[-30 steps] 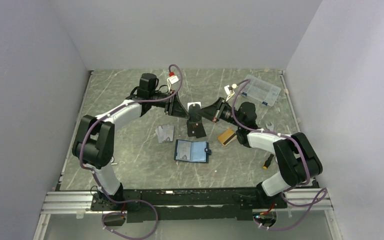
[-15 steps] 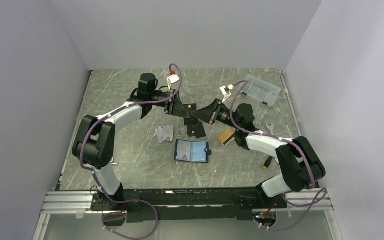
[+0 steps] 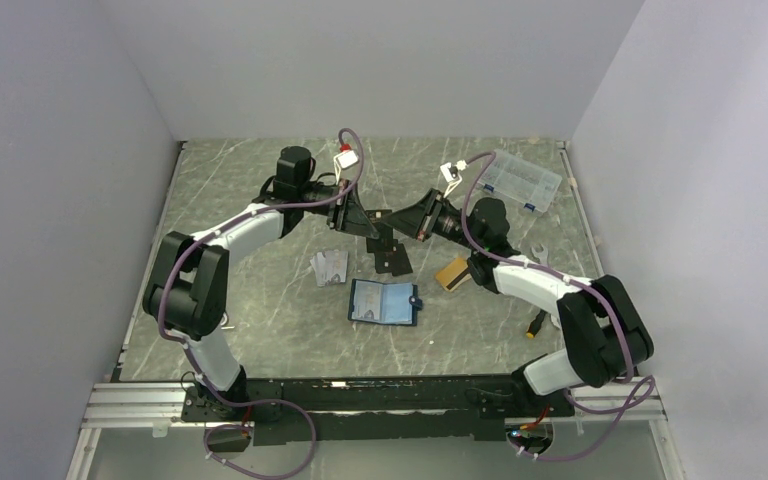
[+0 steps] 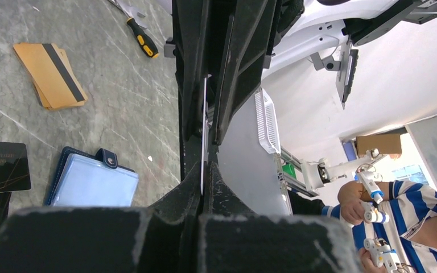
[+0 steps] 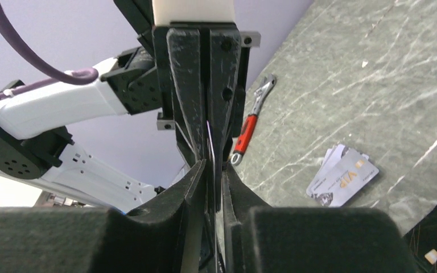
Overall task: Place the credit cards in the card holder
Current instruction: Pick up the credit card from the storage box.
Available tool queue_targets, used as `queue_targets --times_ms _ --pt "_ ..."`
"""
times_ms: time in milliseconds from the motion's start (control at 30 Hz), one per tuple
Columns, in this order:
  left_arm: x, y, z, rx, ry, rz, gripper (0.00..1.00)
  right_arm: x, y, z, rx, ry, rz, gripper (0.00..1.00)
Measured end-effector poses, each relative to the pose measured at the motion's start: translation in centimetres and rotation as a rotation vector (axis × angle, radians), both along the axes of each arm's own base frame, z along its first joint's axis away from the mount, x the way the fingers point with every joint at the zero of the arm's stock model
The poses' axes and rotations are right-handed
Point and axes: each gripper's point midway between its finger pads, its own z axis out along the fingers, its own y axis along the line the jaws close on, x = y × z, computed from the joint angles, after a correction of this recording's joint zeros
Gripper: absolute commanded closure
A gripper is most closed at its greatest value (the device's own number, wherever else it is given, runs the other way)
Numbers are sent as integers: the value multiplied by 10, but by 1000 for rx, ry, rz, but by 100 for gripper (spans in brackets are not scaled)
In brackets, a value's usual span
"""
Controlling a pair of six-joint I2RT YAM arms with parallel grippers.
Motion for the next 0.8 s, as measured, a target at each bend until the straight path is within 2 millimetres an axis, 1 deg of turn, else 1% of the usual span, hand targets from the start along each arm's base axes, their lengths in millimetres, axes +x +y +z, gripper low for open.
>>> queue_targets --times_ms 133,233,267,400,433,467,500,567,633,667,800 --pt "-1 1 0 1 0 -4 100 4 2 9 12 -15 3 99" --pt "-2 1 -1 4 -2 -6 100 3 2 8 11 -11 7 100" --pt "-3 1 -1 6 -2 -6 100 3 2 7 9 -9 6 99" --pt "-5 1 -3 12 5 -12 100 -2 -2 5 -1 -5 0 82" --pt "-6 1 -3 12 6 -16 100 -5 -3 3 -3 -4 1 81" --pt "-6 1 -3 11 4 -16 100 -8 -4 1 -4 0 4 81" --pt "-5 1 -2 10 3 -15 100 -10 -5 -2 -6 7 7 84" --pt "-4 2 -1 9 1 -11 100 -13 -5 -8 -13 22 12 93" --pt "-3 2 -1 9 0 -7 100 -15 -4 -10 -11 30 17 98" --pt "-2 3 -1 9 1 -6 100 -16 -4 -9 -9 28 18 100" --pt "-2 3 -1 8 -2 -6 100 -18 -5 -8 1 25 19 100"
